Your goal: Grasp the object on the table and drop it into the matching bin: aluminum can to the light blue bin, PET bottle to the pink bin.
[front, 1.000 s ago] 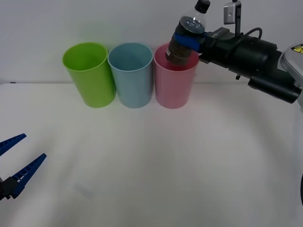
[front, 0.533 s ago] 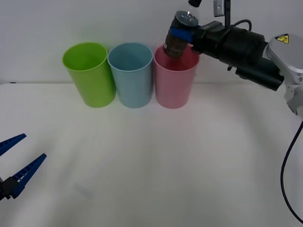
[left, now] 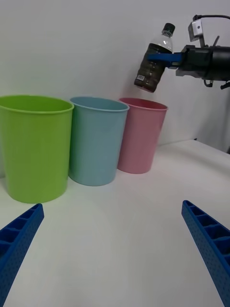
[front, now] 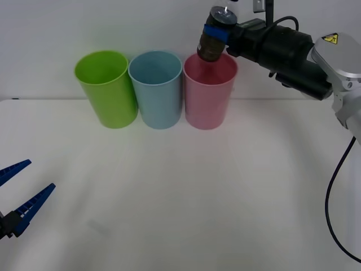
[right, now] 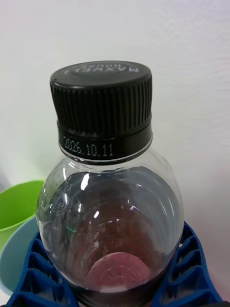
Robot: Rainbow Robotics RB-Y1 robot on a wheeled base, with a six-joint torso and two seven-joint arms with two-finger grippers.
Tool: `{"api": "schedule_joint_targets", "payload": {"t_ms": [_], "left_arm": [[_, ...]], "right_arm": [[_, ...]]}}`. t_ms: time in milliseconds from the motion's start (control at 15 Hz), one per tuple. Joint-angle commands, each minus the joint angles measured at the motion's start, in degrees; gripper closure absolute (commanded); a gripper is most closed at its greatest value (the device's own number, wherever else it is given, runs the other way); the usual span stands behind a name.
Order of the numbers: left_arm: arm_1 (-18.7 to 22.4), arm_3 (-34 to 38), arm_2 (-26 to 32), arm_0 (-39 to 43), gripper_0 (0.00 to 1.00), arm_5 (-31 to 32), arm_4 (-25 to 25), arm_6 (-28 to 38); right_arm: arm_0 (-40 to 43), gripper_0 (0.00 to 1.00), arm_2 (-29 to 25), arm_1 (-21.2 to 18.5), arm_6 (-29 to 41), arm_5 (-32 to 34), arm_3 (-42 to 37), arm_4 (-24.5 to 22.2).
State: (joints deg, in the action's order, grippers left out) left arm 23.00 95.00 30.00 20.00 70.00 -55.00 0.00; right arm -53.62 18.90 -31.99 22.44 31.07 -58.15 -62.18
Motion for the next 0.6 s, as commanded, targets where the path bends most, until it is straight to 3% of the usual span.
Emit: {"api": "schedule_joint_targets", "payload": {"t_ms": [67,333,400,467,533,600], "left_arm": [[0.0,0.0,0.0,0.0,0.00,0.0,0.0,0.0],[0.0,0.0,0.0,0.0,0.00,0.0,0.0,0.0],[0.0,0.0,0.0,0.0,0.00,0.0,0.0,0.0],[0.0,0.0,0.0,0.0,0.00,0.0,0.0,0.0],[0.0,0.0,0.0,0.0,0.00,0.0,0.0,0.0],[0.0,0.0,0.0,0.0,0.00,0.0,0.0,0.0]], "right_arm": [[0.0,1.00,0.0,0.0,-0.2,0.0,0.0,0.0],[0.1,1.00,0.0,0.0,-0.4,0.0,0.1,-0.1],[0.1,0.95,0.0,0.0,-0.5,0.0,0.1,-0.1],[0.1,0.68,0.0,0.0,-0.6,0.1,0.1,-0.1],[0.1,0.17,0.0,0.0,-0.9,0.0,0.1,0.0],[0.1,0.00,0.0,-0.1,-1.2,0.1,0.1,0.0]]}}
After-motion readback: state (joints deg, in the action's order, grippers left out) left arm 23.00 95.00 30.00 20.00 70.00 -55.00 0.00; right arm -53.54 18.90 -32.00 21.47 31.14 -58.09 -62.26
